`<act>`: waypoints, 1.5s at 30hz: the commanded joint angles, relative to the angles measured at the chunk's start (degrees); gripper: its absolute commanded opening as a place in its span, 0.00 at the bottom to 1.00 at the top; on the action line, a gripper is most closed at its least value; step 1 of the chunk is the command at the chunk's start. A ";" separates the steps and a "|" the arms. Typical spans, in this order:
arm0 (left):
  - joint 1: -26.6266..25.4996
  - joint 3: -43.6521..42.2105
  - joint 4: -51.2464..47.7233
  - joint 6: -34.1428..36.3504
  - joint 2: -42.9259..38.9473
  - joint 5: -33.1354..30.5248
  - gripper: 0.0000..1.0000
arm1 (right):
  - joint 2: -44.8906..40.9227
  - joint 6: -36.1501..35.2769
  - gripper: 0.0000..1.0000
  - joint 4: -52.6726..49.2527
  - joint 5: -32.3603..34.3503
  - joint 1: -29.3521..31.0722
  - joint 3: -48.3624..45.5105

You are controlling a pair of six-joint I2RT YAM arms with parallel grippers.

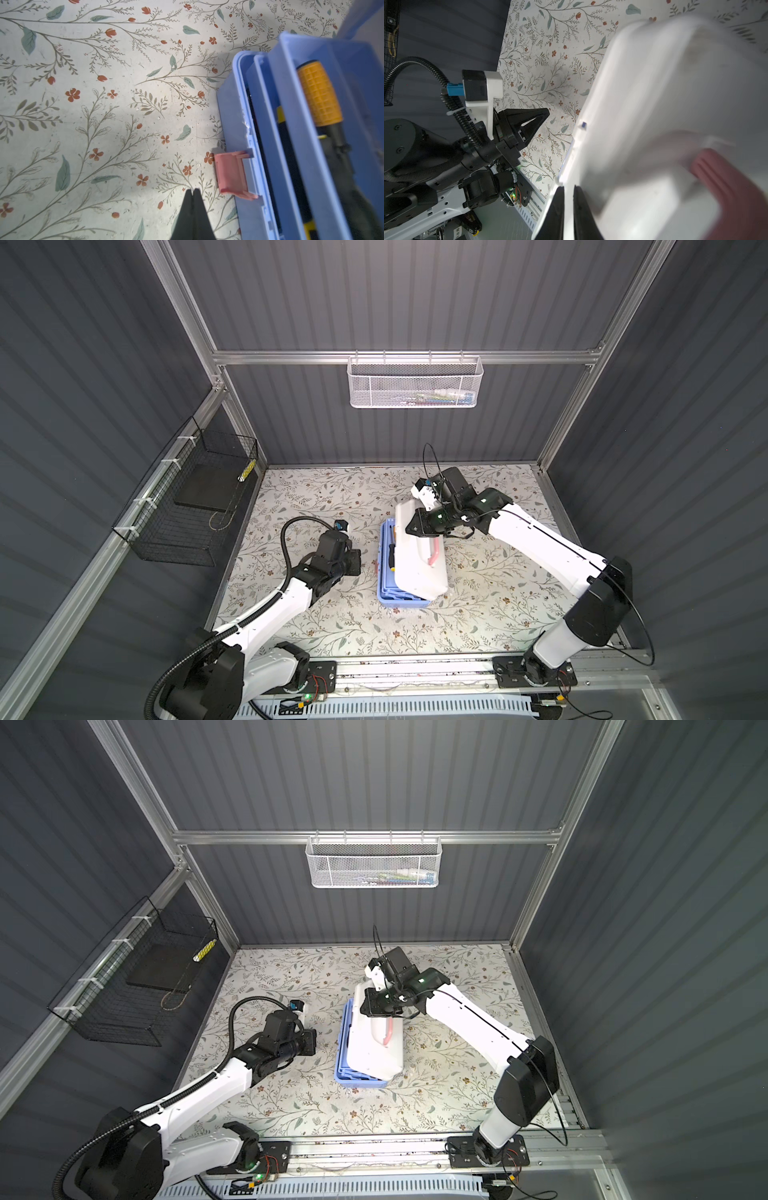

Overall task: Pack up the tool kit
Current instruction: 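Swing the white lid up and over the tray with the right gripper, then press the closed lid down with the right gripper while the left holds the tray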

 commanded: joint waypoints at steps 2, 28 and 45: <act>0.48 2.52 -4.86 0.04 -4.06 0.05 0.07 | -0.21 -1.14 0.15 1.08 -0.83 0.71 2.79; -4.22 6.77 0.57 -2.47 -0.09 23.39 0.53 | -19.09 2.19 0.47 26.65 3.54 -3.06 -38.13; -14.74 8.63 -1.79 -6.62 4.23 15.43 0.44 | -17.25 0.81 0.51 29.31 -3.04 -8.10 -40.57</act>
